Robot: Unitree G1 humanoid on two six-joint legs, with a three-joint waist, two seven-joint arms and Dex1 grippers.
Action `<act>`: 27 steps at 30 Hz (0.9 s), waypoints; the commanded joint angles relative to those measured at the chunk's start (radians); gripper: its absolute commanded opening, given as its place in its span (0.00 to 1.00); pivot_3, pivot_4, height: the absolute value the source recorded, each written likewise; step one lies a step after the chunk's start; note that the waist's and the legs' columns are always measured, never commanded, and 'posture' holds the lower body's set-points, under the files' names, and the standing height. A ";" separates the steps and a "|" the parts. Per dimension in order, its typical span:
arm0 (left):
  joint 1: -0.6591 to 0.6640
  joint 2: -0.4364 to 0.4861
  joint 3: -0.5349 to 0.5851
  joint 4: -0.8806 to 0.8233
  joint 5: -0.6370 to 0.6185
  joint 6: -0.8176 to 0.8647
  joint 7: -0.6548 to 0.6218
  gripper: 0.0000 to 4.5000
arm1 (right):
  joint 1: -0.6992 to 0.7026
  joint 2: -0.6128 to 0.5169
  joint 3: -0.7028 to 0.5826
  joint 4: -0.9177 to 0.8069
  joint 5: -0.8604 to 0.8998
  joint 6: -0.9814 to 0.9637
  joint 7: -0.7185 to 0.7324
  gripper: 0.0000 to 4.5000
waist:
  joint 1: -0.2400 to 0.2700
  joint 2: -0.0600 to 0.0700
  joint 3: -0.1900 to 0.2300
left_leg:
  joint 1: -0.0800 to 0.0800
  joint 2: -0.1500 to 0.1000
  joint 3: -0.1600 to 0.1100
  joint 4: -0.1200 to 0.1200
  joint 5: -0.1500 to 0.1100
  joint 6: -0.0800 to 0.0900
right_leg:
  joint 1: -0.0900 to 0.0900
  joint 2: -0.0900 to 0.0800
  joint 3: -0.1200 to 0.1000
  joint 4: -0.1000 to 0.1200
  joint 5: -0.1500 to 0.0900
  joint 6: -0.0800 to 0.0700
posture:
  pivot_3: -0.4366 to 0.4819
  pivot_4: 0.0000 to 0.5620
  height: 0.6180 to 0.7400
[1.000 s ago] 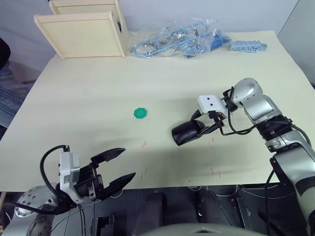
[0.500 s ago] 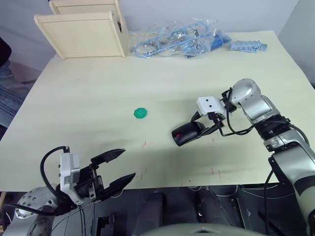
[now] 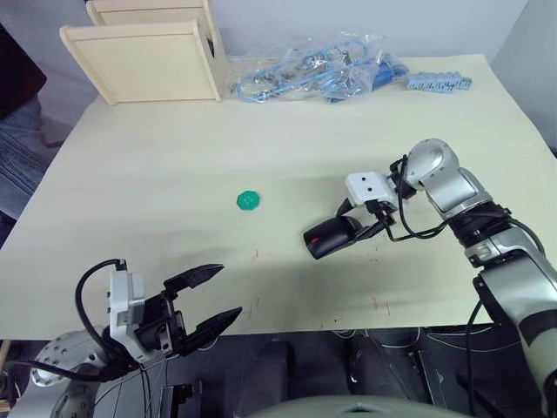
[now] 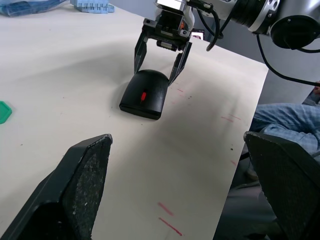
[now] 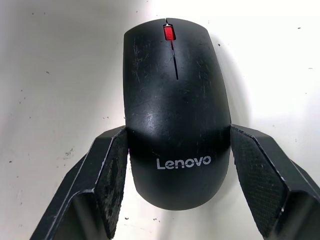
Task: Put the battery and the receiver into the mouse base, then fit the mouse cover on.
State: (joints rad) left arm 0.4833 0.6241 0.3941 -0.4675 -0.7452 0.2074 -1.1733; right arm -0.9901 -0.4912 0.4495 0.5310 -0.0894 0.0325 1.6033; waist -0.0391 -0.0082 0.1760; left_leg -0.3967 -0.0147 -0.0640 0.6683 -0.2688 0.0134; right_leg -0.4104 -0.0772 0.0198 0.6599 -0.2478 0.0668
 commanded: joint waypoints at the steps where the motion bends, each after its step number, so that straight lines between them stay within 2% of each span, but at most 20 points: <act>1: 0.003 0.005 0.010 -0.025 -0.002 -0.018 -0.003 1.00 | -0.036 0.009 0.005 -0.006 -0.008 -0.015 0.004 0.69 | 0.000 0.000 0.000 | 0.000 0.000 0.000 0.000 0.000 0.000 | 0.000 0.000 0.000 0.000 0.000 0.000 | 0.48 0.27 1.00; 27: -0.006 0.005 0.006 -0.016 0.003 -0.024 -0.004 1.00 | 0.032 -0.026 0.009 -0.133 -0.017 0.090 -0.033 0.69 | 0.000 0.000 0.000 | 0.000 0.000 0.000 0.000 0.000 0.000 | 0.000 0.000 0.000 0.000 0.000 0.000 | 0.48 0.27 1.00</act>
State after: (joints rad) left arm 0.4732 0.6242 0.3917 -0.4674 -0.7380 0.1989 -1.1721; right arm -0.9642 -0.5087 0.4623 0.4253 -0.1112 0.1190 1.5703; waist -0.0393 -0.0082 0.1760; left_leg -0.3967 -0.0147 -0.0640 0.6683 -0.2689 0.0134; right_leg -0.4105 -0.0772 0.0199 0.6600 -0.2478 0.0667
